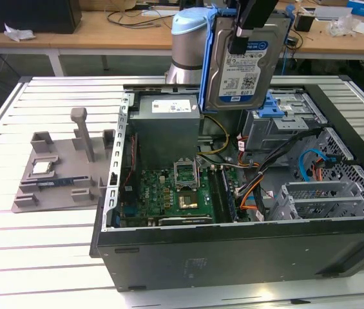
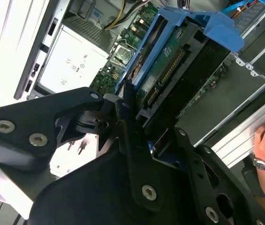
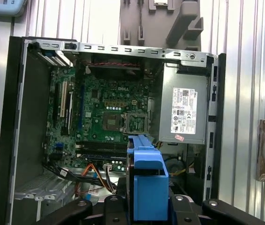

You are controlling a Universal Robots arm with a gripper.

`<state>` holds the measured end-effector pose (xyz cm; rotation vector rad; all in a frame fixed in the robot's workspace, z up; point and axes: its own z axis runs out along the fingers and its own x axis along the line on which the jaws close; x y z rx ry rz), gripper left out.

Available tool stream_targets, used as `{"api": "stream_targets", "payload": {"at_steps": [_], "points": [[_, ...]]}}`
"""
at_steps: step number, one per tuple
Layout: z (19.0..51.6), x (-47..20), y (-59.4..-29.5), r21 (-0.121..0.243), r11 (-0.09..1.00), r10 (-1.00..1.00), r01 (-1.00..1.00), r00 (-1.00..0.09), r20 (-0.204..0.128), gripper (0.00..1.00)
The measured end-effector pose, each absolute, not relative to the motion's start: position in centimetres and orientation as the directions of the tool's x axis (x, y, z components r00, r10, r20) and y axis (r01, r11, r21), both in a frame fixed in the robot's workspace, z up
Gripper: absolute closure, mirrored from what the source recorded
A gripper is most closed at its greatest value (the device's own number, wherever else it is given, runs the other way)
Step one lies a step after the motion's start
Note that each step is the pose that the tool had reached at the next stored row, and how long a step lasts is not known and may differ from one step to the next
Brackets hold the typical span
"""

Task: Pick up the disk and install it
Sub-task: 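Pick up the disk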

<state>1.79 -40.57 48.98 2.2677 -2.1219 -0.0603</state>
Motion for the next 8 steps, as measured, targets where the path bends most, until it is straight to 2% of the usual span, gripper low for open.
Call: {"api": "stream_targets", "payload": {"at_steps": [8], "points": [[48.73, 1.98, -41.35, 0.053, -0.066, -0.998, -0.996, 0.066, 0.001, 0.63]]}}
